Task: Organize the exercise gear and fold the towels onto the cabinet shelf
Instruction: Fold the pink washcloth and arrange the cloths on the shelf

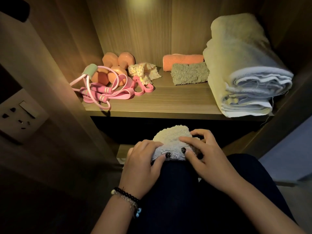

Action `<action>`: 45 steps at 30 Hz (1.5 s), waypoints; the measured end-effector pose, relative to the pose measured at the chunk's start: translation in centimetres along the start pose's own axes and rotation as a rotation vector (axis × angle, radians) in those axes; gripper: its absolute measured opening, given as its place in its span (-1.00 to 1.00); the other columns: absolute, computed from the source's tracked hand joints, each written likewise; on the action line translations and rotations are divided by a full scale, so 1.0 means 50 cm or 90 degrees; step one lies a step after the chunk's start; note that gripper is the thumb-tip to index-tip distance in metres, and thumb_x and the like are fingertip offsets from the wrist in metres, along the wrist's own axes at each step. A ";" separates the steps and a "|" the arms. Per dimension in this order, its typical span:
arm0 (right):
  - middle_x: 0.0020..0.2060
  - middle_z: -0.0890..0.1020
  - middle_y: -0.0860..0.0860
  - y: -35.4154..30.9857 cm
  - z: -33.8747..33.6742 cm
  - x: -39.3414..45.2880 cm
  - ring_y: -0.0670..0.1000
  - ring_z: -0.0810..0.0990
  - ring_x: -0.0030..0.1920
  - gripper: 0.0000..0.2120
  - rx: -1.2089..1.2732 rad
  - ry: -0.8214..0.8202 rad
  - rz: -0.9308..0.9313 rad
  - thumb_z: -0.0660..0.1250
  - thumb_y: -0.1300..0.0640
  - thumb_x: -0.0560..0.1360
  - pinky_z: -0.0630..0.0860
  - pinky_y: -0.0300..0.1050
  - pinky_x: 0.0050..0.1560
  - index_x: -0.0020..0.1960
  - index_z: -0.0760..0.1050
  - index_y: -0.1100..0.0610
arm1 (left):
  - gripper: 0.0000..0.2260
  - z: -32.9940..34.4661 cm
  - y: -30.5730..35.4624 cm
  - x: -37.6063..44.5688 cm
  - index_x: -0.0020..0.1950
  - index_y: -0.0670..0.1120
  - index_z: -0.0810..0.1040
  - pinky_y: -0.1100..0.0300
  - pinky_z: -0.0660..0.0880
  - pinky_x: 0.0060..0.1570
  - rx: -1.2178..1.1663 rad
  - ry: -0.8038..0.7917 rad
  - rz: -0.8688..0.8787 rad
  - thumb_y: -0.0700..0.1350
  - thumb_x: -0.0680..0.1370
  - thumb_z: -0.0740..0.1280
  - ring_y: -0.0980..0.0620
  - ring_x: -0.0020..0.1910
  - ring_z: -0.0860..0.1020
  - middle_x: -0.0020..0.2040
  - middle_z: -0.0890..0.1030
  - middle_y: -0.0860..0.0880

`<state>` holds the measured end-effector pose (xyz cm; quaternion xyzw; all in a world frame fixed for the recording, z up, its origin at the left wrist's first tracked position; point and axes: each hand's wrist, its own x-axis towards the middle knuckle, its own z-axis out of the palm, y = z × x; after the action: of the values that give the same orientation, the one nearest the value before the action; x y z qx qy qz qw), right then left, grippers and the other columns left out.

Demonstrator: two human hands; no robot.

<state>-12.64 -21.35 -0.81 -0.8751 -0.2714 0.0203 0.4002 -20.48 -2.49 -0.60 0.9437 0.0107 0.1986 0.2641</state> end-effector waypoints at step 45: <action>0.05 0.63 0.05 -0.021 0.034 -0.019 0.02 0.63 0.04 -0.62 0.445 0.153 0.390 0.52 -0.15 0.23 0.56 0.11 0.13 -0.03 0.62 -0.02 | -0.64 0.042 -0.016 0.026 -0.27 0.01 0.47 0.25 0.41 -0.37 -0.237 0.025 -0.323 0.31 0.38 0.26 0.20 -0.31 0.52 -0.32 0.58 0.06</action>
<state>-14.34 -20.09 -1.40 -0.7242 0.0703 0.1259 0.6743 -18.39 -2.70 -2.16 0.8423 0.2144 0.1428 0.4735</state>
